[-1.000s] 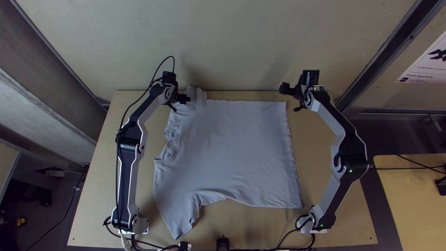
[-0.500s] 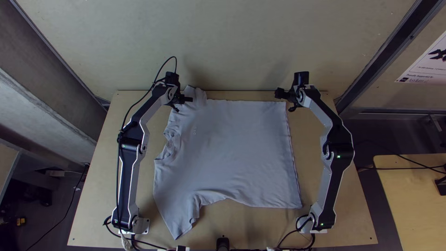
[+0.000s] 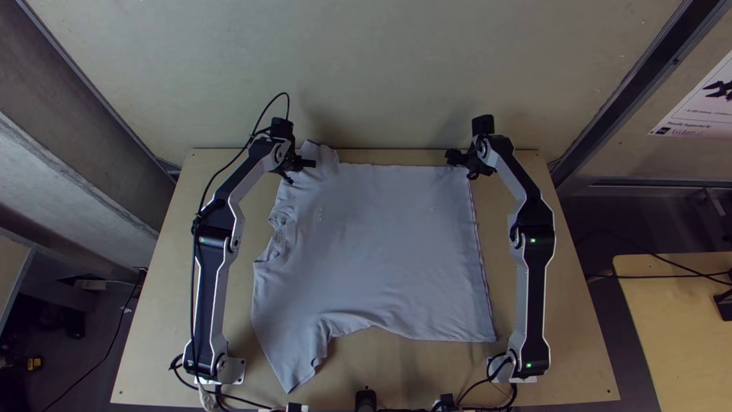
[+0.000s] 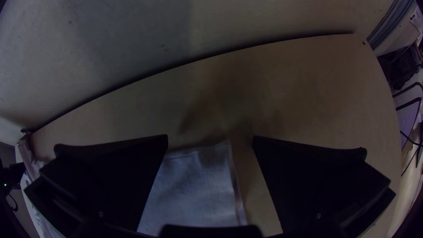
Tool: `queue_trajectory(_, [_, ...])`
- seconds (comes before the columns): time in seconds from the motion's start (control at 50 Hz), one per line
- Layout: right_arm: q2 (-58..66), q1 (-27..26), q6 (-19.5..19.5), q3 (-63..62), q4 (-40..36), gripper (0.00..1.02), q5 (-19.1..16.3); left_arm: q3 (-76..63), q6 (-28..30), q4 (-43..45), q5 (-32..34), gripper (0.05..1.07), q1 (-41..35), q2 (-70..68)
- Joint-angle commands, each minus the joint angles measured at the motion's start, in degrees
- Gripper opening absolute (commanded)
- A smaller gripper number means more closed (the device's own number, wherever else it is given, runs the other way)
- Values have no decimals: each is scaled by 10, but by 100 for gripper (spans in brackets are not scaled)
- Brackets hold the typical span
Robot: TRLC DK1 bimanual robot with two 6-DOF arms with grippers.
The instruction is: Fold the t-shirt
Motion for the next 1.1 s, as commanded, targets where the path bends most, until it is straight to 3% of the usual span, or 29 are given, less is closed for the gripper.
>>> queue_trajectory(0.0, [22,11,15,19,-18,86,1,2,-8,-15,-2,8,9,-20])
queue_trajectory(0.08, [23,13,17,16,-20,83,1,2,-8,-15,-2,8,12,-20])
queue_trajectory(0.18, [25,15,26,17,-27,49,2,3,-8,-15,-2,8,14,-20])
queue_trajectory(0.26, [29,15,35,19,-34,47,2,3,-8,-15,-2,8,15,-20])
queue_trajectory(0.3, [30,15,35,21,-40,41,2,3,-8,-15,-2,8,15,-20])
queue_trajectory(0.38, [32,13,35,24,-41,2,6,3,-9,-15,-1,8,15,-20])
queue_trajectory(0.76, [-4,0,30,38,-33,3,22,7,-38,2,0,8,23,-38])
queue_trajectory(1.08, [-7,-13,4,52,47,3,29,19,-54,48,3,8,54,-49])
